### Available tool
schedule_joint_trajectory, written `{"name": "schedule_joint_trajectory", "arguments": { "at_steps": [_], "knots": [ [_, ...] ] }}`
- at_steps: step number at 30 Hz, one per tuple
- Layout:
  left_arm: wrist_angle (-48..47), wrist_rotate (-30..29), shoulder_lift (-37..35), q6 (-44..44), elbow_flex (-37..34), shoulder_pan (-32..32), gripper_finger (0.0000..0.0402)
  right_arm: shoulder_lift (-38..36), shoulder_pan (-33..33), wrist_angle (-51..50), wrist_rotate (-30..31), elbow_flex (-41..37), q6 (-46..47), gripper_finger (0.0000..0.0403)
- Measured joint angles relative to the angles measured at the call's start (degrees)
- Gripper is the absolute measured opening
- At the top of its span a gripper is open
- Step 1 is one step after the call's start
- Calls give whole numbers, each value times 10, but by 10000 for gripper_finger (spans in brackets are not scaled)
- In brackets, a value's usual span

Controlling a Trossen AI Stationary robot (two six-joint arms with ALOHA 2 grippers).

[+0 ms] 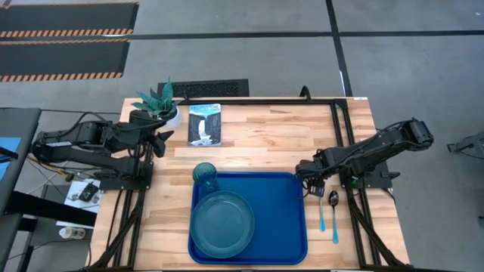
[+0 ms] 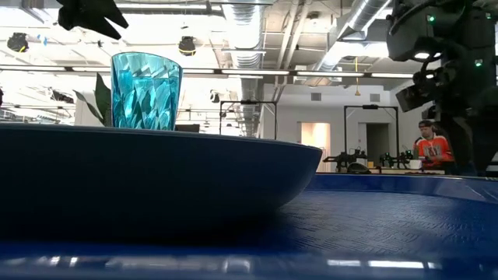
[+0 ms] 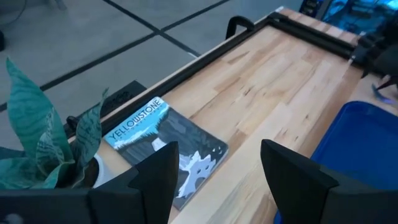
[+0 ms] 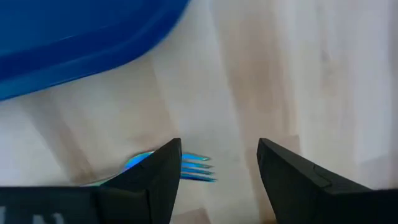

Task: Pick and place plate/cup/fork/spoon on tray
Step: Put the blue fork on the blue serving tray to the right of the blue plate

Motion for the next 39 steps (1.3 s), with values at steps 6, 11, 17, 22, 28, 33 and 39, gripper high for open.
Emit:
{"name": "schedule_joint_trajectory", "arguments": {
  "at_steps": [6, 11, 17, 22, 28, 33, 39],
  "knots": [
    [1, 0, -7, -3, 0, 0, 215, 0, -11, -6, 5, 0, 37, 234],
    [1, 0, -6, -3, 0, 0, 215, 0, -11, -25, 6, 0, 56, 234],
    [1, 2, -6, -3, 0, 0, 215, 0, -11, -40, 7, -12, 90, 234],
    [1, 5, -6, -3, 0, 0, 215, 1, -10, -37, -4, -38, 119, 234],
    [1, 5, -6, -4, 0, 0, 215, 0, -10, -34, -9, -40, 112, 234],
    [1, 5, -6, -7, 0, 0, 215, -3, -10, -26, -27, -40, 106, 234],
    [1, 5, -6, -6, 0, 0, 215, -44, -10, -12, -34, -22, 109, 234]
  ]
}}
